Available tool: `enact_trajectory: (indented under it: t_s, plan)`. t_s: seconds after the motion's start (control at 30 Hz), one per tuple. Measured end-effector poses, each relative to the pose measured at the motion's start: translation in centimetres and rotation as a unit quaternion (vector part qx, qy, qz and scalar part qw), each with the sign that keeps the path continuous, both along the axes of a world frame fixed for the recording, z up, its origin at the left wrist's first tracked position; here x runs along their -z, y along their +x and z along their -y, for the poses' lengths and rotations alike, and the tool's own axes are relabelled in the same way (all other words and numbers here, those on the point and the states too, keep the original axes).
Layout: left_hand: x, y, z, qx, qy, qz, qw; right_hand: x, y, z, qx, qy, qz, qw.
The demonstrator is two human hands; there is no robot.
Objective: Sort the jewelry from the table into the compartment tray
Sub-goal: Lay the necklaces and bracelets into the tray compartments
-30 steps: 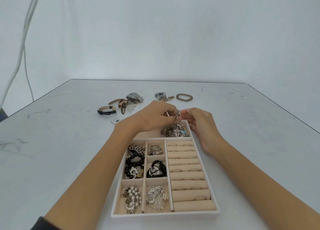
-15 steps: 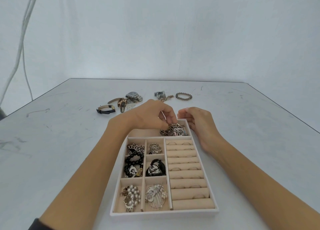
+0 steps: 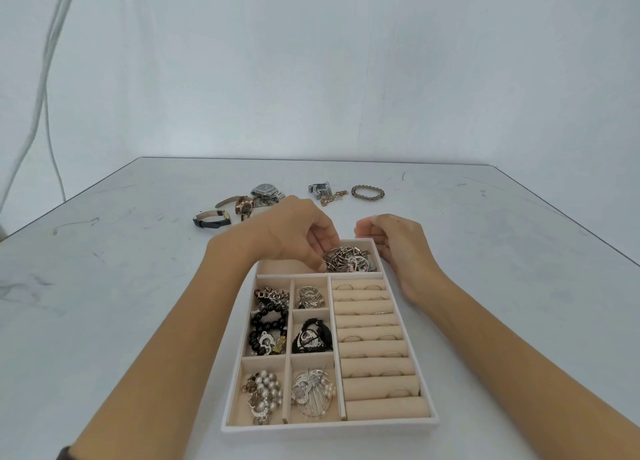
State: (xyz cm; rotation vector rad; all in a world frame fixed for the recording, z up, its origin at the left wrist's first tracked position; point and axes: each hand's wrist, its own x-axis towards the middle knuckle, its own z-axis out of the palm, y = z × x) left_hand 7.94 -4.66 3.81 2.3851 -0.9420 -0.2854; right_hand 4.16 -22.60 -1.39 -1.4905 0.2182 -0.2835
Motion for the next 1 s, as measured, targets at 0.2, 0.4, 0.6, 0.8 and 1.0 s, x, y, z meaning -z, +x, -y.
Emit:
enact_trajectory:
  t_s: [0.2,0.4,0.6,0.8,1.0]
  plan:
    - [0.1,0.0,0.1,0.001,-0.004,0.003,1.000,0.0,0.0,0.0,-0.001,-0.002,-0.002,1.000]
    - [0.2,0.0,0.1,0.004,-0.019,-0.003,1.000,0.1,0.0,0.0,-0.002,-0.006,0.000,1.000]
    - [0.0,0.1,-0.3,0.012,-0.045,-0.017,0.999,0.0,0.0,0.1,0.006,-0.007,0.000,1.000]
    - [-0.7,0.5,-1.6,-0.033,-0.107,0.038,0.993,-1.6,0.1,1.1,0.049,-0.010,0.051,0.997]
    - [0.2,2.2,-3.5,-0.098,-0.094,0.107,0.985,-2.2,0.2,3.4,0.142,-0.141,0.059,0.978]
